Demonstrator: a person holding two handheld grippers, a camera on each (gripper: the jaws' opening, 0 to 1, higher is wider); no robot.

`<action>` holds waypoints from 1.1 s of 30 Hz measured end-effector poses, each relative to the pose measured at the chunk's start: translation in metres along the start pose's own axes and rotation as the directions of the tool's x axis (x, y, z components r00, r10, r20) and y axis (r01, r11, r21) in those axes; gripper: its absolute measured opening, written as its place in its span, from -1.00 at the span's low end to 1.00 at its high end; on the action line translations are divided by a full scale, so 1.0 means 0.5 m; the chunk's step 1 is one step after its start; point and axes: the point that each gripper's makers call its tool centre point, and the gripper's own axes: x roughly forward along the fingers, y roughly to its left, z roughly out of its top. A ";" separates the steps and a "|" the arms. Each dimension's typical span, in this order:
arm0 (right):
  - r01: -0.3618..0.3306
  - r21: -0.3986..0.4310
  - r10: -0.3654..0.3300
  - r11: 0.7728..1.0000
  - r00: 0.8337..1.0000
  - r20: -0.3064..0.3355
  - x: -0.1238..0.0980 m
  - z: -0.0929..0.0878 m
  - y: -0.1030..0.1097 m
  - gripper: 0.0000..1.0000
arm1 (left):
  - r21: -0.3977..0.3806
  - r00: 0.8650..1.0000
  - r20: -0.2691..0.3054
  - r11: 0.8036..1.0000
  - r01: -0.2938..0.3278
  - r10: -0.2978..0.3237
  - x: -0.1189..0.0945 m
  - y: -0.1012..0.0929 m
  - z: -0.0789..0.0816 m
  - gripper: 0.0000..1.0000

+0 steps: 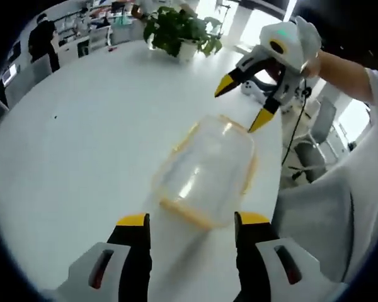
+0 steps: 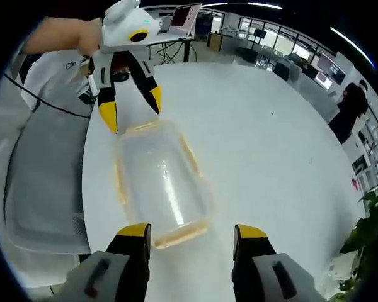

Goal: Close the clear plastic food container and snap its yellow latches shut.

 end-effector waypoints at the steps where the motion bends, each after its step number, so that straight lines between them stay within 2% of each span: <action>1: -0.001 0.013 0.001 1.000 1.000 0.003 0.001 0.000 0.000 0.03 | -0.012 1.000 0.006 1.000 -0.006 0.006 0.000 0.002 0.000 0.04; 3: 0.034 0.062 -0.035 0.997 0.999 0.004 0.002 -0.002 -0.015 0.05 | -0.051 0.999 0.018 0.998 -0.027 0.028 -0.001 0.007 0.001 0.03; 6: 0.008 0.159 -0.007 0.987 1.000 -0.004 0.004 -0.008 -0.008 -0.04 | -0.110 0.998 0.043 0.993 -0.033 0.037 -0.003 0.014 0.007 -0.03; 7: -0.003 0.191 0.001 0.982 1.000 0.010 0.005 -0.005 -0.006 -0.04 | -0.126 0.998 0.053 0.991 -0.037 0.044 -0.005 0.018 0.010 -0.07; 9: 0.007 0.187 -0.008 0.982 1.000 0.006 0.006 -0.007 -0.010 -0.01 | -0.138 0.996 0.060 0.989 -0.050 0.059 -0.007 0.026 0.013 -0.15; 11: 0.020 0.174 -0.021 0.984 1.000 -0.001 0.006 -0.010 -0.011 -0.02 | -0.147 0.995 0.064 0.987 -0.070 0.081 -0.007 0.032 0.013 -0.11; 12: 0.018 0.193 -0.017 0.981 1.000 -0.009 0.007 -0.014 -0.009 -0.04 | -0.170 0.994 0.067 0.983 -0.071 0.083 -0.007 0.034 0.013 -0.11; 15: -0.006 0.274 0.000 0.962 1.000 0.023 0.008 -0.007 -0.005 -0.13 | -0.229 0.995 0.073 0.972 -0.048 0.066 -0.001 0.031 0.010 -0.13; 23: -0.036 0.352 0.026 0.935 0.999 0.032 0.018 -0.006 0.014 -0.14 | -0.238 0.995 0.059 0.969 -0.068 0.084 0.013 0.029 -0.003 -0.12; 27: -0.030 0.380 0.025 0.925 1.000 0.019 0.026 -0.015 0.020 -0.14 | -0.252 0.995 0.053 0.965 -0.071 0.087 0.023 0.026 -0.009 -0.02; 30: -0.025 0.392 0.024 0.919 1.000 0.007 0.031 -0.025 0.022 -0.13 | -0.270 0.996 0.055 0.961 -0.054 0.071 0.028 0.016 -0.011 -0.01; 31: -0.038 0.417 0.030 0.908 0.999 0.025 0.031 -0.021 0.024 -0.14 | -0.285 0.996 0.062 0.958 -0.036 0.056 0.030 0.011 -0.009 -0.04; 32: -0.056 0.440 0.050 0.896 0.998 0.025 0.030 -0.023 0.031 -0.13 | -0.321 0.997 0.069 0.947 -0.015 0.039 0.033 0.007 -0.009 -0.04; 33: -0.075 0.433 0.064 0.898 0.997 0.041 0.032 -0.020 0.035 -0.13 | -0.338 0.997 0.065 0.941 -0.015 0.039 0.034 0.006 -0.011 -0.04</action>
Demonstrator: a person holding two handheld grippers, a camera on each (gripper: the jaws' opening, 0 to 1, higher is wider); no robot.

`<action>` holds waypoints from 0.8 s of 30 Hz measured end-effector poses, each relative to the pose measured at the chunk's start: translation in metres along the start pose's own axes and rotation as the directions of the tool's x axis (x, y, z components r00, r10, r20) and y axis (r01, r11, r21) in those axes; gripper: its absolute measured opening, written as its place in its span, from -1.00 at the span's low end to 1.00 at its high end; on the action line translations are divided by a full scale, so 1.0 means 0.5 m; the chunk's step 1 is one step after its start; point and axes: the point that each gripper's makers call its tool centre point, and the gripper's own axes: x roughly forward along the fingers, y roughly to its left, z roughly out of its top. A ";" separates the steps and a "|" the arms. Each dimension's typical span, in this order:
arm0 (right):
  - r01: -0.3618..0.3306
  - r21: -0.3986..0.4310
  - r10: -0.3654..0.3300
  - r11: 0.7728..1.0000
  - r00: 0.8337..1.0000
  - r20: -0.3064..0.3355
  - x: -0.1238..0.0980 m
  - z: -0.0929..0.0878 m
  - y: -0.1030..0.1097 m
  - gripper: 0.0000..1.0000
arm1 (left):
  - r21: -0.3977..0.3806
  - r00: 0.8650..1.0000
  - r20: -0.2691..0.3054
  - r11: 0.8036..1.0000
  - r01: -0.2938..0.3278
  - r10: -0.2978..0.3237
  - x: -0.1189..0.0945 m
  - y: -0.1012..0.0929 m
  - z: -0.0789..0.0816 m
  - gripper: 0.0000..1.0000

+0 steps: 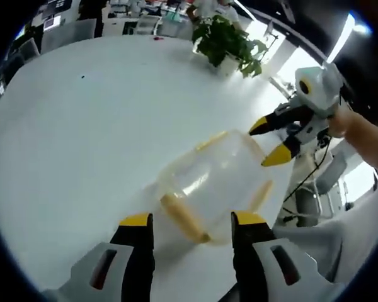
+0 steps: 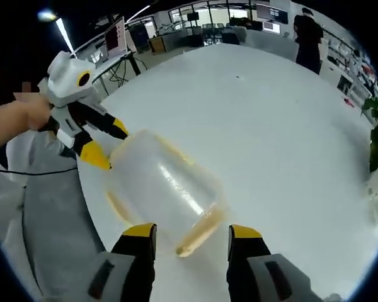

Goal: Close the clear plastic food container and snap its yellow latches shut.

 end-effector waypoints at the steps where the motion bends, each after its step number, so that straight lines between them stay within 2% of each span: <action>1: -0.015 0.012 0.015 1.000 1.000 -0.002 0.003 -0.003 0.003 -0.13 | 0.001 1.000 -0.001 1.000 0.000 0.000 0.003 0.001 0.000 -0.03; 2: -0.013 0.033 0.014 0.999 1.000 -0.015 0.004 -0.008 0.001 -0.12 | 0.005 1.000 -0.001 1.000 0.002 -0.002 0.003 0.000 0.000 -0.03; 6: -0.017 0.051 0.017 0.999 1.000 0.004 0.004 -0.003 0.000 -0.12 | 0.005 1.000 -0.002 1.000 0.006 -0.006 0.007 -0.005 0.002 -0.06; 14: -0.059 0.110 0.059 0.992 0.998 0.007 0.010 -0.004 0.014 -0.16 | -0.008 1.000 -0.014 1.000 0.021 -0.021 0.016 -0.012 -0.001 -0.15; 24: -0.038 0.129 0.041 0.991 0.999 -0.021 0.016 0.000 0.019 -0.12 | -0.024 1.000 -0.018 1.000 0.020 -0.020 0.016 -0.016 -0.001 -0.15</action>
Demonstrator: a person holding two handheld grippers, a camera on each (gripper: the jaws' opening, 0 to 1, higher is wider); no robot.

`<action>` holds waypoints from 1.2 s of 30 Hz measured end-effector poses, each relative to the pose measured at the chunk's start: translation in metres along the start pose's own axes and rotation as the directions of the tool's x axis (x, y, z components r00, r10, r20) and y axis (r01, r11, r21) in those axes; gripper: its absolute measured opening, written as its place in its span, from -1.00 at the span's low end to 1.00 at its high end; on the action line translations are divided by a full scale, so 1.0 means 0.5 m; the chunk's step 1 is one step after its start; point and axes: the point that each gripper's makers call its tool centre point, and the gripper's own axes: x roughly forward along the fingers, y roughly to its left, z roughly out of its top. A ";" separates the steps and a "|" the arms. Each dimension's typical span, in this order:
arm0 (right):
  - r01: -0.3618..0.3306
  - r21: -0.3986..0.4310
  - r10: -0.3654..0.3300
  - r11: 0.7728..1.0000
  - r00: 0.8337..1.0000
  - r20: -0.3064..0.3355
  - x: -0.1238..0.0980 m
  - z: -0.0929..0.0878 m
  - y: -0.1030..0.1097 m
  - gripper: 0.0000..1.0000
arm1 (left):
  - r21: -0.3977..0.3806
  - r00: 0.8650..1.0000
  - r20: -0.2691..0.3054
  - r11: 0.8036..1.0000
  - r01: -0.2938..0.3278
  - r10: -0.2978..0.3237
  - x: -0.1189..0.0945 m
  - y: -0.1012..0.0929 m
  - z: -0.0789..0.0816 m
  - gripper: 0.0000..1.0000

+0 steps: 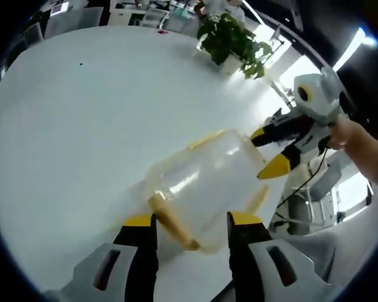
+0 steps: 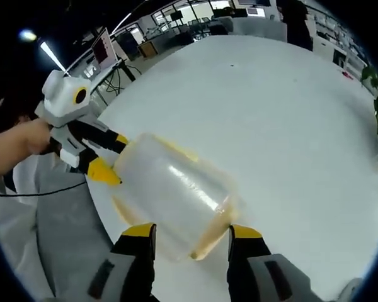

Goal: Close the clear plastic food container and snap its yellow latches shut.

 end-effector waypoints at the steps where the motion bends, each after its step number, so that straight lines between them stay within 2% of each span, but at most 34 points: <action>1: 0.004 0.003 -0.004 1.000 1.000 -0.001 0.001 0.000 0.000 -0.12 | 0.002 1.000 0.000 1.000 -0.002 0.002 -0.003 0.001 0.000 -0.15; 13: 0.030 0.043 -0.031 0.999 1.000 0.005 0.003 0.002 0.002 -0.14 | -0.011 1.000 0.011 1.000 -0.012 0.012 0.006 -0.001 0.003 -0.21; 17: 0.030 0.051 -0.030 0.998 1.000 -0.007 0.006 0.001 0.004 -0.18 | -0.059 1.000 0.018 0.998 -0.024 0.025 0.008 -0.003 0.007 -0.26; 18: 0.019 0.146 -0.012 0.989 0.998 -0.054 0.005 -0.023 0.021 -0.18 | -0.057 0.999 0.009 0.998 -0.030 0.031 0.010 -0.002 0.005 -0.27; 19: 0.026 0.079 -0.023 0.997 0.999 -0.038 0.013 -0.017 0.010 -0.18 | -0.076 0.999 0.017 0.997 -0.033 0.034 0.011 -0.002 0.008 -0.28; 20: 0.023 0.071 -0.021 0.997 0.999 -0.034 0.014 -0.015 0.009 -0.18 | -0.084 0.999 0.031 0.996 -0.025 0.027 0.019 -0.002 0.010 -0.29; 21: 0.025 0.082 -0.022 0.996 0.999 -0.033 0.011 -0.014 0.009 -0.18 | -0.069 1.000 0.024 0.998 -0.002 0.004 0.018 -0.008 0.008 -0.33; 22: 0.023 0.067 -0.020 0.998 0.999 -0.037 0.014 -0.017 0.013 -0.18 | -0.108 0.999 0.020 0.994 -0.028 0.031 0.029 0.003 0.005 -0.32; 26: 0.021 0.077 -0.019 0.997 0.999 -0.031 0.011 -0.013 0.009 -0.17 | -0.084 0.999 0.012 0.996 -0.029 0.030 0.019 -0.003 0.009 -0.31; 36: 0.019 0.086 -0.018 0.996 1.000 -0.011 0.009 0.000 0.004 -0.13 | -0.098 0.999 0.043 0.995 -0.017 0.021 0.013 -0.002 0.010 -0.24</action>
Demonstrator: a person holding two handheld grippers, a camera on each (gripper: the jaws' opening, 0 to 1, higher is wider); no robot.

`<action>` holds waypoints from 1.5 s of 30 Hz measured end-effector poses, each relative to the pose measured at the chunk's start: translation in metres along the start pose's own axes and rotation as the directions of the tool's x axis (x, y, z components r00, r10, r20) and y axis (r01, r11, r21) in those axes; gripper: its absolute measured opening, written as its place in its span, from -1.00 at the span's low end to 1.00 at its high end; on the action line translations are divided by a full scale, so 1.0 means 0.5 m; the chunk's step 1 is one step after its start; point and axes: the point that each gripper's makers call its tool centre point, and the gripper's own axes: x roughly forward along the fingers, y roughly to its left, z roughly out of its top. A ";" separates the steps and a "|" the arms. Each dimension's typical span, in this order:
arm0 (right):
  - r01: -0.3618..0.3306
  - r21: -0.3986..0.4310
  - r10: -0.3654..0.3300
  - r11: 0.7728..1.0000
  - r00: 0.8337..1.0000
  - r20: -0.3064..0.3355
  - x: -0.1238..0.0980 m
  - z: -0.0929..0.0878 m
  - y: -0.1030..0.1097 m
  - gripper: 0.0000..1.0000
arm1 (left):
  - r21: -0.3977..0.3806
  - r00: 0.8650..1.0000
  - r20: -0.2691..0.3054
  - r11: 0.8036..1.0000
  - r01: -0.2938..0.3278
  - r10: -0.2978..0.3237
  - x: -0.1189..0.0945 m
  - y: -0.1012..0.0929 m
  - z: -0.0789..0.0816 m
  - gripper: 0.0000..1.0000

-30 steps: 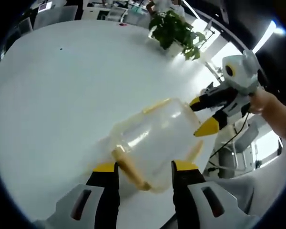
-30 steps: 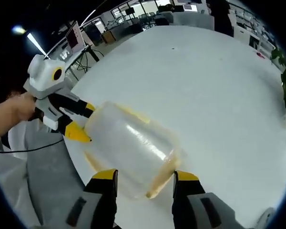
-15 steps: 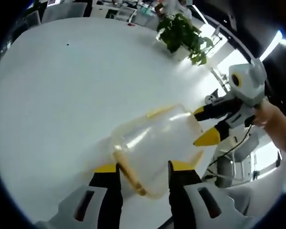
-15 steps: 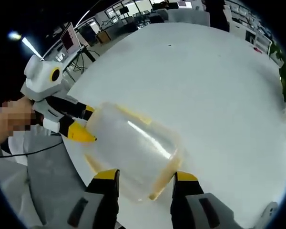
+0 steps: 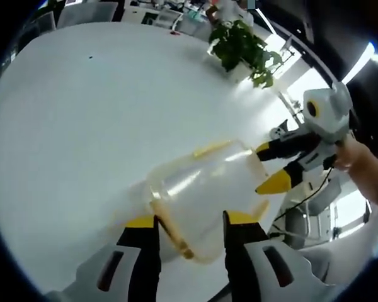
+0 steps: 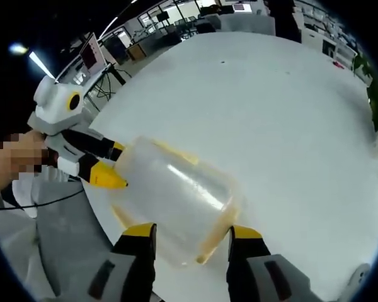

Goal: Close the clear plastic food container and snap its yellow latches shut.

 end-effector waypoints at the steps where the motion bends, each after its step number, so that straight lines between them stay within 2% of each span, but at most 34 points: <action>1: -0.001 0.002 0.001 1.000 1.000 0.001 0.000 0.000 -0.001 -0.13 | 0.000 1.000 0.002 1.000 0.000 0.000 0.000 0.000 0.000 -0.24; 5: -0.007 0.003 0.007 1.000 1.000 0.012 -0.001 0.003 -0.001 -0.12 | -0.007 1.000 0.018 1.000 0.002 -0.002 0.000 0.000 0.001 -0.22; 8: -0.004 -0.019 0.005 1.000 1.000 0.027 -0.002 0.008 -0.002 -0.11 | 0.041 1.000 0.013 0.999 0.001 -0.002 0.001 -0.005 -0.001 -0.17; 12: -0.008 -0.018 0.009 1.000 0.999 0.035 -0.002 0.009 -0.003 -0.11 | 0.042 1.000 0.011 0.999 0.002 -0.002 0.000 -0.001 0.000 -0.14; 14: -0.006 -0.014 0.007 1.000 0.999 0.038 -0.003 0.011 -0.007 -0.10 | 0.081 1.000 0.017 0.997 -0.015 0.013 -0.003 0.003 0.002 -0.11; 21: 0.009 -0.008 -0.009 1.000 0.999 0.051 -0.026 0.006 -0.021 -0.14 | 0.131 1.000 0.003 0.991 -0.029 0.029 -0.021 0.012 -0.004 -0.09; 23: 0.004 -0.009 -0.004 1.000 0.998 0.064 -0.031 0.012 -0.019 -0.15 | 0.150 1.000 0.017 0.989 -0.016 0.014 -0.026 0.008 0.000 -0.09; 26: 0.027 -0.033 -0.025 0.999 0.997 0.068 -0.033 0.017 -0.027 -0.16 | 0.229 0.998 0.039 0.972 -0.050 0.042 -0.032 0.018 0.012 -0.10; 31: 0.025 -0.054 -0.021 0.998 0.997 0.079 -0.044 0.021 -0.014 -0.14 | 0.241 0.998 0.058 0.969 -0.046 0.033 -0.044 0.010 0.022 -0.04; 36: 0.066 -0.163 -0.050 0.984 0.993 0.103 -0.052 0.035 -0.010 -0.11 | 0.279 0.998 0.057 0.959 -0.046 0.031 -0.047 0.002 0.023 0.12; 41: 0.073 -0.252 -0.043 0.965 0.992 0.121 -0.058 0.042 0.003 -0.14 | 0.404 0.998 0.049 0.913 -0.057 0.041 -0.053 -0.007 0.020 0.14; 42: 0.053 -0.298 -0.015 0.953 0.992 0.128 -0.058 0.047 0.012 -0.15 | 0.487 0.997 0.059 0.870 -0.073 0.051 -0.056 -0.010 0.026 0.11; 43: 0.041 -0.324 0.007 0.945 0.989 0.146 -0.058 0.054 0.021 -0.17 | 0.507 0.997 0.058 0.859 -0.076 0.054 -0.057 -0.011 0.025 0.09; 44: 0.044 -0.320 0.002 0.947 0.990 0.141 -0.060 0.053 0.020 -0.19 | 0.512 0.997 0.054 0.856 -0.069 0.048 -0.057 -0.015 0.023 0.08; 45: 0.036 -0.340 0.014 0.940 0.990 0.143 -0.061 0.055 0.025 -0.21 | 0.503 0.998 0.058 0.862 -0.062 0.038 -0.058 -0.021 0.024 0.09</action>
